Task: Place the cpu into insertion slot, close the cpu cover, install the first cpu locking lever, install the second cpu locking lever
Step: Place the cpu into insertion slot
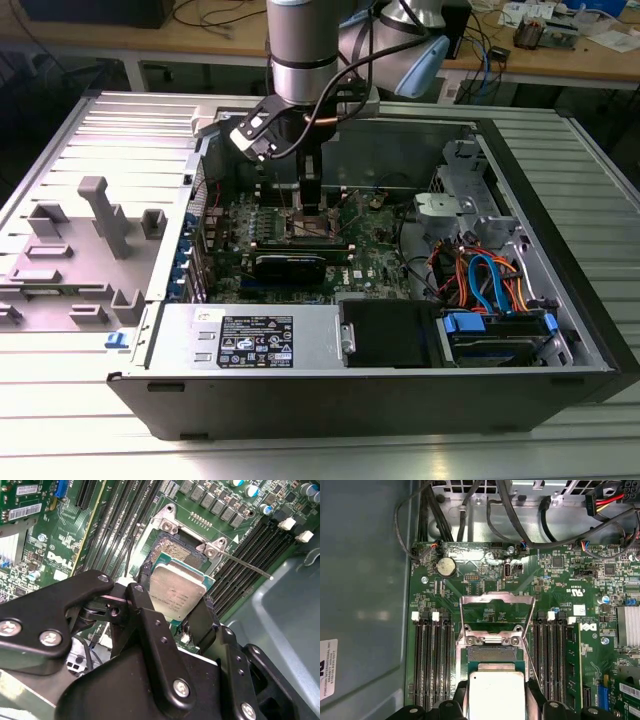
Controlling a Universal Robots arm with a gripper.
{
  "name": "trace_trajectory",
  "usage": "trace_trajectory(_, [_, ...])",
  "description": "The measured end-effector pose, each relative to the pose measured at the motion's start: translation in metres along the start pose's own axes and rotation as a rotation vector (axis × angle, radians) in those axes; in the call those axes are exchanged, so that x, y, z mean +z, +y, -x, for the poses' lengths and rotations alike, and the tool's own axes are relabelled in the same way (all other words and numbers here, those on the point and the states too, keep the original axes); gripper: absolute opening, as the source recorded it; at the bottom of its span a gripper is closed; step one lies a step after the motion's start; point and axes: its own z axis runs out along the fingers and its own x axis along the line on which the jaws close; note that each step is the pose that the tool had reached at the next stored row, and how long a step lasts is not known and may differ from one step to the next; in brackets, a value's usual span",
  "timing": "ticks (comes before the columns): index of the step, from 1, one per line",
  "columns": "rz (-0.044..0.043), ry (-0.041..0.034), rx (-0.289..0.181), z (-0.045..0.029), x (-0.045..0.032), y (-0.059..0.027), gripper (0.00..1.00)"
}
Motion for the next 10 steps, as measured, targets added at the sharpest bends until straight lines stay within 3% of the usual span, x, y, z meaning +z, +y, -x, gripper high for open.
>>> trace_trajectory(6, [0.0017,-0.001,0.0,-0.0003,0.0076,-0.0006,0.55])
trace_trajectory(10, [0.0153,-0.0024,0.0,-0.0003,0.0097,-0.0009,0.55])
